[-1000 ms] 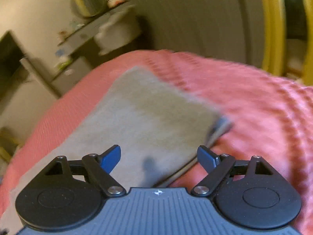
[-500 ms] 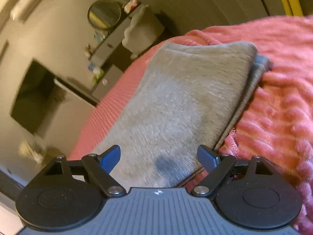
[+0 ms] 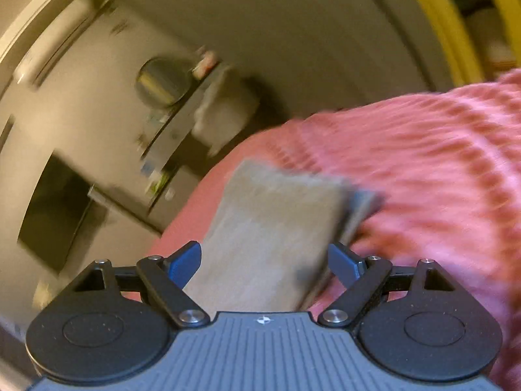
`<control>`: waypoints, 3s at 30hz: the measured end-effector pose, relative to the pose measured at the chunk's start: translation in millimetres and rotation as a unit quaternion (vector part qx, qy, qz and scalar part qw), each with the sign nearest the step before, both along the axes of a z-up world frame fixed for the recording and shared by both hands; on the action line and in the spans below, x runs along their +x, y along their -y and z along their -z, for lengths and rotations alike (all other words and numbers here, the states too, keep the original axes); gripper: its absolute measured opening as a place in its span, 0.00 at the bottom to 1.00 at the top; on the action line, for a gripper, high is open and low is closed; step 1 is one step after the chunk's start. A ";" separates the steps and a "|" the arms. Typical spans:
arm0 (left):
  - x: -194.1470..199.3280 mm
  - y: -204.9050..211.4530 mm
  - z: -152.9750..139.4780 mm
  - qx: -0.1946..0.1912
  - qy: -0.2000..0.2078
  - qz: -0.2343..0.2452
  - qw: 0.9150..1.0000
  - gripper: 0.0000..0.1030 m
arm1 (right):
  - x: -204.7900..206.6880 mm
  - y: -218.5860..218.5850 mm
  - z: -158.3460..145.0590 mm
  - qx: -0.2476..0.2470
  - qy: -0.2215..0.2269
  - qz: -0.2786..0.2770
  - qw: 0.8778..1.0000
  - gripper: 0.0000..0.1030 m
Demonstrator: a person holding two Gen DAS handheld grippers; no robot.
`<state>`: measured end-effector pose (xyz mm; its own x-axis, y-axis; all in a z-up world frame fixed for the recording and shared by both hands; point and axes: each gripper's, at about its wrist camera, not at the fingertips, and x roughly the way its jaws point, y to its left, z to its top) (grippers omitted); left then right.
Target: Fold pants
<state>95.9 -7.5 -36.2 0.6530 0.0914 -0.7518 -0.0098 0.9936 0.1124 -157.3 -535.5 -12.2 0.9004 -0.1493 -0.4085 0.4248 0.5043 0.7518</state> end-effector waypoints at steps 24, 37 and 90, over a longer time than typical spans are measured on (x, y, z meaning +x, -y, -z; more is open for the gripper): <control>2.0 2.7 4.3 0.009 0.000 0.001 1.000 0.98 | 51.2 25.3 31.5 0.022 -0.029 -0.007 0.999 0.09; -1.1 -7.4 -11.2 -0.022 0.014 -0.010 1.000 0.98 | 79.6 -27.8 -37.8 -0.152 -0.096 -0.021 0.983 0.09; -15.2 45.5 -14.4 -0.116 -0.008 0.198 0.973 0.37 | 140.2 -286.0 -20.7 -0.083 -0.044 -0.243 0.966 0.80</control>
